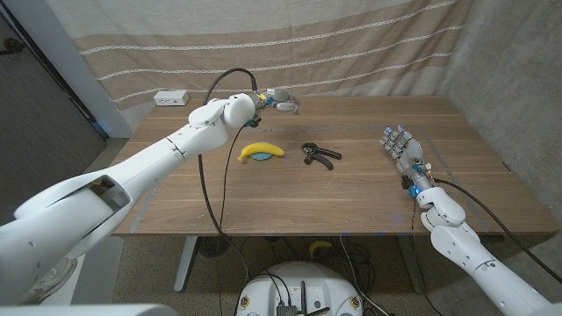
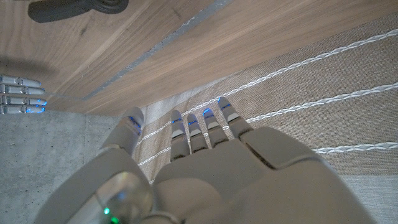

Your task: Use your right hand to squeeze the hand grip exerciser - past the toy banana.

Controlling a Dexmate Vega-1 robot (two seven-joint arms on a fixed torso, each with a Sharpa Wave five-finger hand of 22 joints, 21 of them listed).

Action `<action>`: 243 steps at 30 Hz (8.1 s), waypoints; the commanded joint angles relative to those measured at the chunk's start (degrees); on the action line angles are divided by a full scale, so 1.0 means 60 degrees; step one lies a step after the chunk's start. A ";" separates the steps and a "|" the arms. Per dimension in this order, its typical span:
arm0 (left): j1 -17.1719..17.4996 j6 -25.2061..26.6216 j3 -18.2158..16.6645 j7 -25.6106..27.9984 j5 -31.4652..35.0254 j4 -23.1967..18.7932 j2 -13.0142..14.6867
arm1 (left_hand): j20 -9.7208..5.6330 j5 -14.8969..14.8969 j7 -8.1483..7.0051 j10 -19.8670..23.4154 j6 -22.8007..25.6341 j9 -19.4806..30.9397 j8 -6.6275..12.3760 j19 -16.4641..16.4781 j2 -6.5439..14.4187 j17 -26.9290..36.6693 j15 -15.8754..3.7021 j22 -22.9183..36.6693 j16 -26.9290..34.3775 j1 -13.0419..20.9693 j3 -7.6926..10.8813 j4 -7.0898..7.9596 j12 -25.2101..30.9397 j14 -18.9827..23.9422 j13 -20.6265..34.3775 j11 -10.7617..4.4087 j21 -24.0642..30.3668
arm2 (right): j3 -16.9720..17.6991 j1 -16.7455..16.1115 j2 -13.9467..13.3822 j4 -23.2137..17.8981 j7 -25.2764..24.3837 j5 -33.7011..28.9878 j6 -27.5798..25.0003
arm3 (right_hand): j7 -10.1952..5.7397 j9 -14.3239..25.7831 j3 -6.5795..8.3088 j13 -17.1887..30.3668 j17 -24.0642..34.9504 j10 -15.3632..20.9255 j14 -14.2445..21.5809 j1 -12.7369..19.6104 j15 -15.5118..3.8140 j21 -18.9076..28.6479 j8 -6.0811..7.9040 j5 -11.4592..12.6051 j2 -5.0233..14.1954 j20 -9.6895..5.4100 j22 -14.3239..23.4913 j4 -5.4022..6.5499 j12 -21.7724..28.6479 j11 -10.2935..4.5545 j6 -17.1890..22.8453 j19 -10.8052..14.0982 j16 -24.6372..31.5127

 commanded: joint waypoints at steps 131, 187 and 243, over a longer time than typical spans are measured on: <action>-0.1097 -0.2227 0.2370 0.2495 0.2867 0.4175 -0.2018 | -0.0930 -0.0065 -0.0677 0.2392 0.3637 0.0108 0.0851 0.2385 -0.1800 0.0064 -0.1308 0.0017 0.0131 0.5235 -0.1026 0.0054 0.0035 0.1666 0.0066 -0.1082 0.0133 | 0.0085 -0.0061 -0.0214 -0.0033 -0.0025 0.0164 -0.0472 | 0.0274 0.0116 -0.0053 0.0097 0.0265 0.0603 0.0575 -0.0252 0.0138 0.0036 0.0124 0.0046 -0.0049 0.0161 0.0071 0.0037 0.0081 0.0250 0.0997 0.0294 0.0305; -0.2037 -0.3116 0.3590 0.2474 0.2260 0.6342 -0.3026 | -0.0866 0.0004 -0.0684 0.2584 0.4206 0.0136 0.0940 0.2409 -0.1436 0.0083 -0.1249 0.0035 0.0085 0.6033 -0.1342 0.0099 -0.0021 0.1676 0.0080 -0.1047 0.0067 | 0.0096 0.0142 -0.0136 0.0320 0.0017 0.0209 -0.0525 | 0.0292 0.0126 -0.0062 0.0120 0.0354 0.0684 0.0597 -0.0326 0.0155 0.0031 0.0083 0.0033 -0.0057 0.0185 0.0075 0.0041 0.0074 0.0294 0.1070 0.0295 0.0309; -0.1513 -0.3022 0.2708 0.3238 0.0334 0.6856 -0.3226 | -0.1171 0.0383 0.0715 0.4486 0.6338 0.2213 0.3440 0.2811 -0.0430 0.0084 -0.1730 0.0117 0.0120 0.8162 -0.2538 0.0122 0.0108 0.2627 0.0261 -0.1152 0.0219 | -0.0069 0.0448 -0.0317 0.0324 -0.0543 -0.0390 -0.0682 | 0.0271 0.0130 -0.0046 0.0134 0.0423 0.0748 0.0676 -0.0349 0.0160 0.0043 0.0055 0.0033 -0.0074 0.0234 0.0075 0.0008 0.0064 0.0250 0.1132 0.0340 0.0322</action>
